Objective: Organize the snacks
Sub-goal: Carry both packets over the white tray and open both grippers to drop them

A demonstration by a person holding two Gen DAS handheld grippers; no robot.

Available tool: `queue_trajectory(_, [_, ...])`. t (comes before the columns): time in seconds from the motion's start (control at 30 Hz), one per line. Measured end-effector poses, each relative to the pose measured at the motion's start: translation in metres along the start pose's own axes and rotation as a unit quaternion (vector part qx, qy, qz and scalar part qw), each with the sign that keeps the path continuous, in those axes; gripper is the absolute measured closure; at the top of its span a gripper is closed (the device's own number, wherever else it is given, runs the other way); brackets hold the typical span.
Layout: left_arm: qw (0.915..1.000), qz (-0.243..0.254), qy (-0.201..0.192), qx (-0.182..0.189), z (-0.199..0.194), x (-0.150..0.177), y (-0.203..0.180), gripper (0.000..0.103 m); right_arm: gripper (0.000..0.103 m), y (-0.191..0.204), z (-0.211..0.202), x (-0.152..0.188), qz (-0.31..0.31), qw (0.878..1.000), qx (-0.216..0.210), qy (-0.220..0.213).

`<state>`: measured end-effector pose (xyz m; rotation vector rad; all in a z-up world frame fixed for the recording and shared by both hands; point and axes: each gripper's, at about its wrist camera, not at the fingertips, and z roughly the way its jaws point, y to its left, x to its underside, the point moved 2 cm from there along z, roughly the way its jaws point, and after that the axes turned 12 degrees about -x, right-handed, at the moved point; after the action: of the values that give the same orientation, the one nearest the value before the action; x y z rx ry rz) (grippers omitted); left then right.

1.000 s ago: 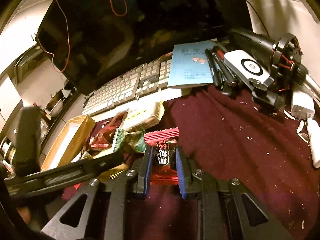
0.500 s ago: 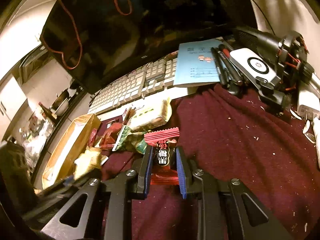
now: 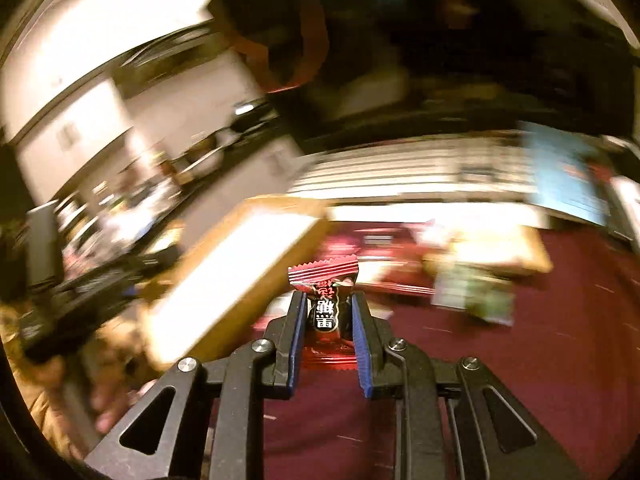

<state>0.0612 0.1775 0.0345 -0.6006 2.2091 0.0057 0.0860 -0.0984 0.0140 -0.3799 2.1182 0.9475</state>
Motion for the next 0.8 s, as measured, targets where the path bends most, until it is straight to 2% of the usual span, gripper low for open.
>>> queue_trajectory(0.13, [0.9983,-0.022,0.027,-0.047,0.027,0.002,0.038,0.061,0.081,0.062,0.07,-0.003,-0.057,0.995,-0.055,0.065])
queue_trajectory(0.23, [0.9975,-0.03,0.051,-0.039,0.044,0.007,0.052,0.06,0.081,0.092,0.108,0.003,-0.09,0.989,-0.059,0.098])
queue_trajectory(0.37, [0.9954,-0.026,0.072,-0.058,0.062,0.007,0.056,0.06,0.081,0.114,0.15,0.015,-0.15,0.98,-0.019,0.129])
queue_trajectory(0.5, [0.9945,-0.024,0.083,-0.06,0.071,0.007,0.062,0.06,0.081,0.107,0.184,0.019,-0.153,0.976,0.019,0.156])
queue_trajectory(0.67, [0.9945,-0.005,0.064,-0.083,0.072,0.01,0.058,0.059,0.08,0.11,0.202,0.026,-0.174,0.97,0.051,0.16])
queue_trajectory(0.8, [0.9955,-0.022,0.053,-0.076,0.07,0.008,0.06,0.047,0.079,0.111,0.196,0.029,-0.179,0.97,0.053,0.155])
